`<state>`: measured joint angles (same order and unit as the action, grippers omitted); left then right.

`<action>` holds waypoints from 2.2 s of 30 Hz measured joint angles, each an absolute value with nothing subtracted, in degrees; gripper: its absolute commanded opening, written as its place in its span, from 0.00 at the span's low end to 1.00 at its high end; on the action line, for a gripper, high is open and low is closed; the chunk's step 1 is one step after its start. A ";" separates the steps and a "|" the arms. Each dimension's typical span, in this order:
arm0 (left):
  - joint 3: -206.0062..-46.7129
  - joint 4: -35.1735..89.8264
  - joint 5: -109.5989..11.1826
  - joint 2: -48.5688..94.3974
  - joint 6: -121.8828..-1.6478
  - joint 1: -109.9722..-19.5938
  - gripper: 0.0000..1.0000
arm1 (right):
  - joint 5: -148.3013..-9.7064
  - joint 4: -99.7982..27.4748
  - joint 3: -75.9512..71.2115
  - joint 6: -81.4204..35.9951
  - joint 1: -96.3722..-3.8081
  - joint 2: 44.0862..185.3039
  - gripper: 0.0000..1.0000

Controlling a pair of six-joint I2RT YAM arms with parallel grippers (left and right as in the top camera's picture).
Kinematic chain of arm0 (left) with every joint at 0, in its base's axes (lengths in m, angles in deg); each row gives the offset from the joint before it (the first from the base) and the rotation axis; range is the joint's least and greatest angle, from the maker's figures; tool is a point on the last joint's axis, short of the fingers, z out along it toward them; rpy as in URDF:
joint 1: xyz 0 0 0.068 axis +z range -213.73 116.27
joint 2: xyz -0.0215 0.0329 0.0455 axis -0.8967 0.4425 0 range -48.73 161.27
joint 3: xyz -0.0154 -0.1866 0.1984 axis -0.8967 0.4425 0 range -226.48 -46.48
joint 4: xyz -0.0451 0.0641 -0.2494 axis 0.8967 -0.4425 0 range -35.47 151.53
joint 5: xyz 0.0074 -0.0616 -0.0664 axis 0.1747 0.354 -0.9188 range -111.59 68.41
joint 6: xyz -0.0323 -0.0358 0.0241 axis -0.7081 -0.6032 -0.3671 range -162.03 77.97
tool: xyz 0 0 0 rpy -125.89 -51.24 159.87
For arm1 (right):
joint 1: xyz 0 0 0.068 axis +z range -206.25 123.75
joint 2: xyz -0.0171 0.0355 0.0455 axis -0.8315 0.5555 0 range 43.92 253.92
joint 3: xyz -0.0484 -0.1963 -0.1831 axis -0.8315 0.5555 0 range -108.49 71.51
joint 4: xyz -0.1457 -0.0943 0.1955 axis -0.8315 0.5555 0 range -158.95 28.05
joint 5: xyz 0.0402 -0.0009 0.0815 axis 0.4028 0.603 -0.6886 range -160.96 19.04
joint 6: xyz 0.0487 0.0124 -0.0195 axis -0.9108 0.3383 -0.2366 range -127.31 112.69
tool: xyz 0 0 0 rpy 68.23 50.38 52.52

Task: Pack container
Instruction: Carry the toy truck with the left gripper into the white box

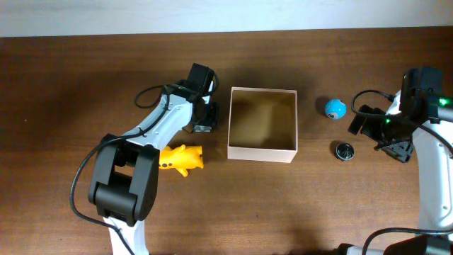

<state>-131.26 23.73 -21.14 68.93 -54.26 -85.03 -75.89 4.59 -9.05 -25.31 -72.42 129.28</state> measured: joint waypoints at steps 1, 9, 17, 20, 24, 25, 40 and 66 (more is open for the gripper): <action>-131.26 23.73 -21.14 68.93 -54.34 -84.99 0.59 | -75.89 4.59 -9.05 -25.34 -72.42 129.28 0.99; -131.56 23.91 -21.12 68.93 -54.69 -84.95 0.44 | -75.89 4.59 -9.05 -25.34 -72.42 129.28 0.99; -136.92 19.12 -21.14 70.11 -54.72 -84.95 0.31 | -75.87 4.59 -9.05 -25.29 -72.42 129.28 0.99; -140.44 16.26 -21.12 70.18 -54.50 -84.95 0.23 | -75.89 4.61 -9.05 -25.34 -72.42 129.28 0.99; -147.04 11.08 -21.10 70.25 -53.58 -84.95 0.16 | -75.89 4.59 -9.05 -25.31 -72.42 129.31 0.99; -148.94 9.83 -21.12 70.25 -53.30 -84.95 0.16 | -75.87 4.61 -9.05 -25.36 -72.42 129.31 0.99; -171.78 -5.01 -20.97 70.25 -50.63 -92.07 0.17 | -75.87 4.66 -8.96 -25.34 -72.42 129.33 0.99; -171.87 1.66 -23.61 83.67 -68.31 -104.62 0.02 | -75.87 4.72 -8.96 -25.31 -72.42 129.37 0.99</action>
<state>-171.87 1.66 -23.61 83.67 -68.31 -104.62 -75.87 4.72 -8.96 -25.31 -72.42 129.37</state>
